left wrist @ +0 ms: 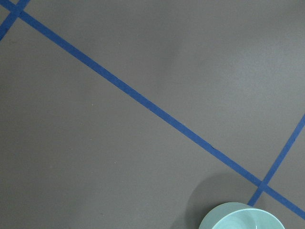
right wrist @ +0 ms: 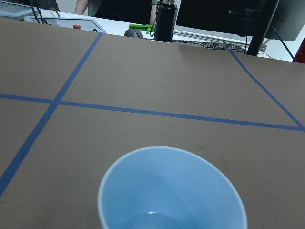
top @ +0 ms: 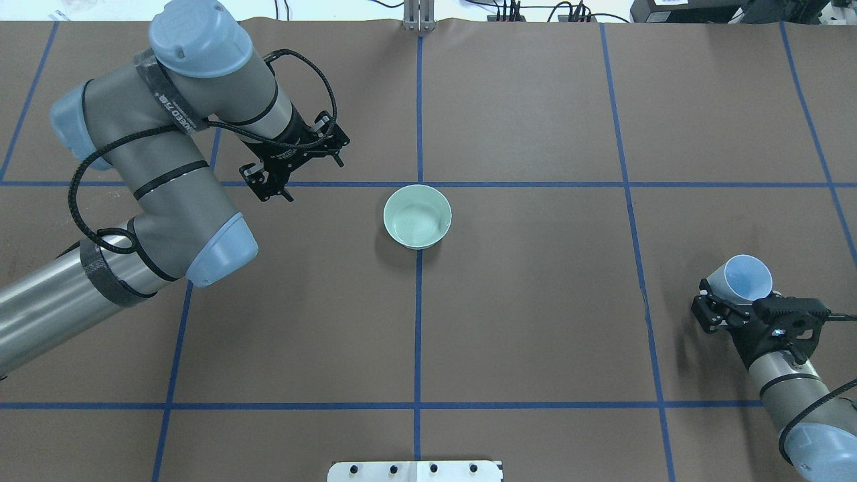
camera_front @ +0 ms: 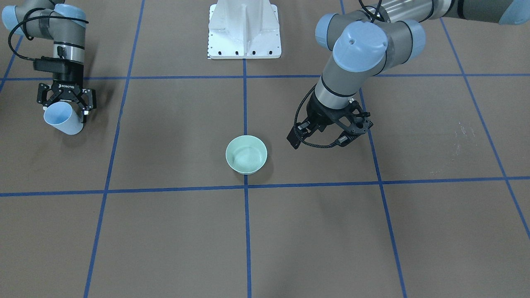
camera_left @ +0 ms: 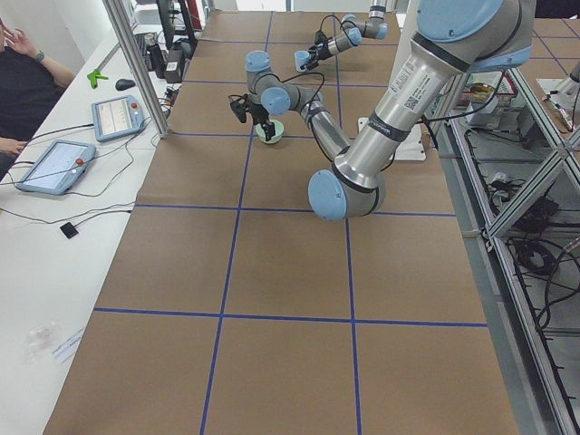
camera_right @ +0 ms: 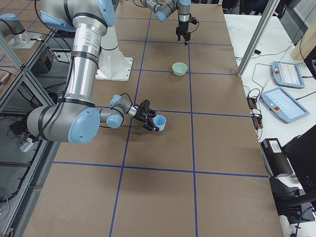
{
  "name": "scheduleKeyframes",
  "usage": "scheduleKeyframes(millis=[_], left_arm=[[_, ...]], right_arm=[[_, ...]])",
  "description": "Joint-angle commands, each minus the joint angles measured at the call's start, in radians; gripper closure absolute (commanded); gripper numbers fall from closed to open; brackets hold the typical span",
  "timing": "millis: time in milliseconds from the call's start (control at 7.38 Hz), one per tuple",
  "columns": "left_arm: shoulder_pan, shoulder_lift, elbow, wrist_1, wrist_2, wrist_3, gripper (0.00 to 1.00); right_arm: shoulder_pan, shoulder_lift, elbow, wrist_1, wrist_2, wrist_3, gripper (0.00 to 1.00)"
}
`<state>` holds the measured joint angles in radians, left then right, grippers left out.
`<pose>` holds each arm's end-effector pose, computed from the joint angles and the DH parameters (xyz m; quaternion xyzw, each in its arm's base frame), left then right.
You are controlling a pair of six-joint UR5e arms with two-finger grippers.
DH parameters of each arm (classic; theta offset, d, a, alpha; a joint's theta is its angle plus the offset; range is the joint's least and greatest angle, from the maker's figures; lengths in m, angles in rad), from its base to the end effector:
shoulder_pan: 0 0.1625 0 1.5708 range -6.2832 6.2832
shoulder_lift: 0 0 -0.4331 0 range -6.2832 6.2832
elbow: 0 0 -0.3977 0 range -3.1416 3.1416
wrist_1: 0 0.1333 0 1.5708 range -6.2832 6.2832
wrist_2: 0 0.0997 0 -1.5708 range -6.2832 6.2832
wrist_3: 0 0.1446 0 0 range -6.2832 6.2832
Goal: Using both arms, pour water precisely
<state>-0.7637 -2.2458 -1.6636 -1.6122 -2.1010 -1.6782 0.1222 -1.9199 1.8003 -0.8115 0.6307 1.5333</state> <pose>0.4754 -0.5385 0.2383 -0.1056 0.4373 -0.2808 0.8478 -0.3443 -0.2942 0.6258 0.4509 -0.2451 0.1781 0.8395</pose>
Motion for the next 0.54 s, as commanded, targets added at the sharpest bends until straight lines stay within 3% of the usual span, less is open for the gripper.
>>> scheduleKeyframes(millis=[0, 136, 407], left_arm=[[0.001, 0.0, 0.002, 0.0, -0.001, 0.0, 0.0], [0.003, 0.0, 0.004, 0.0, -0.001, 0.0, 0.0], [0.003, -0.002, 0.002, 0.0, -0.002, 0.0, 0.0]], right_arm=[[0.014, 0.009, -0.001, 0.002, 0.004, -0.015, 0.04], [0.025, 0.033, -0.001, 0.002, 0.004, -0.015, 0.2], [0.048, 0.045, 0.008, 0.003, 0.006, -0.031, 1.0]])
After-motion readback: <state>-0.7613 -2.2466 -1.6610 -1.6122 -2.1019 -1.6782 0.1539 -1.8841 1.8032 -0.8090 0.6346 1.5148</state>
